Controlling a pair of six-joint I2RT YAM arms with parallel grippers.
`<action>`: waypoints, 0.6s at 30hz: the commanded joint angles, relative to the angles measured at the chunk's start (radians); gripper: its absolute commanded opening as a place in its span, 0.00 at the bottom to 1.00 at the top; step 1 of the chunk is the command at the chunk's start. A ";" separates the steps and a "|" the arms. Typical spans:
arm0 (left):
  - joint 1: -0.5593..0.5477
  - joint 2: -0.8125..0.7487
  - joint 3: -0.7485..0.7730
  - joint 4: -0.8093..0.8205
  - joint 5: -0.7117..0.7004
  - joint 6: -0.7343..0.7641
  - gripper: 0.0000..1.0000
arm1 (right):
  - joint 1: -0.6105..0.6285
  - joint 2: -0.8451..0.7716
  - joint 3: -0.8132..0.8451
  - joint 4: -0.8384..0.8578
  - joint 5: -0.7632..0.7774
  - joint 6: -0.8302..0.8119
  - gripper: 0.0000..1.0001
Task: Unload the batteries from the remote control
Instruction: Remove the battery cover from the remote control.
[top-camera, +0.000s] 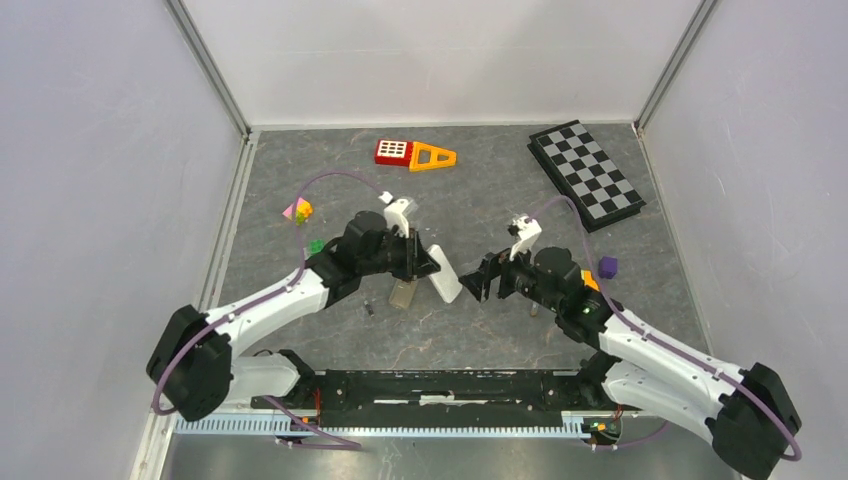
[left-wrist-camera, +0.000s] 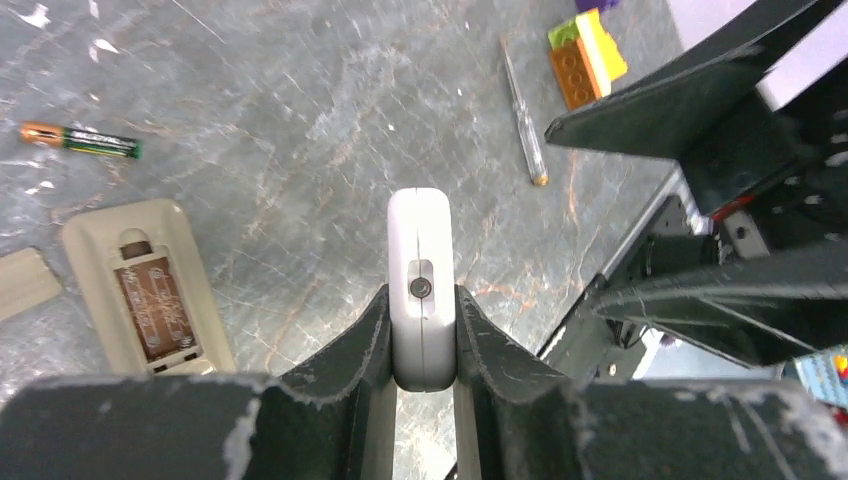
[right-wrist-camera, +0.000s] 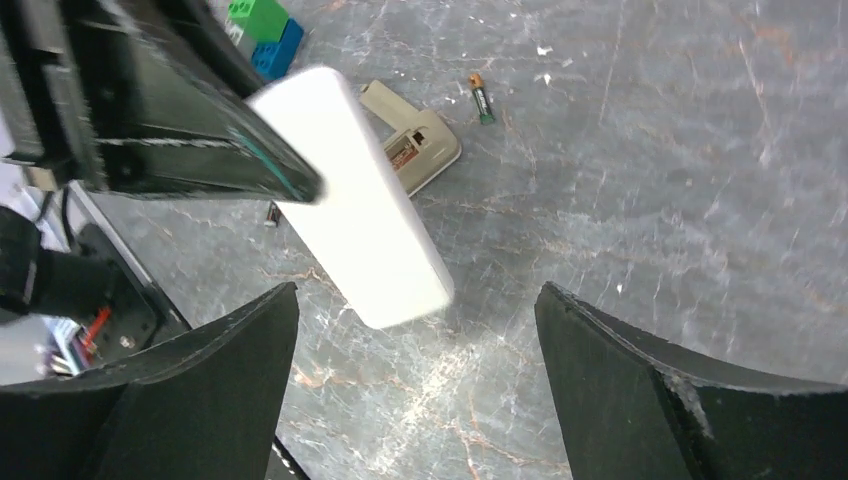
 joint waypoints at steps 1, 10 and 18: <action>0.029 -0.094 -0.058 0.224 -0.002 -0.099 0.02 | -0.057 -0.039 -0.161 0.251 -0.089 0.323 0.91; 0.059 -0.128 -0.137 0.451 0.121 -0.258 0.02 | -0.066 -0.069 -0.308 0.586 -0.070 0.526 0.87; 0.075 -0.137 -0.150 0.557 0.197 -0.336 0.02 | -0.096 -0.033 -0.318 0.682 -0.093 0.598 0.73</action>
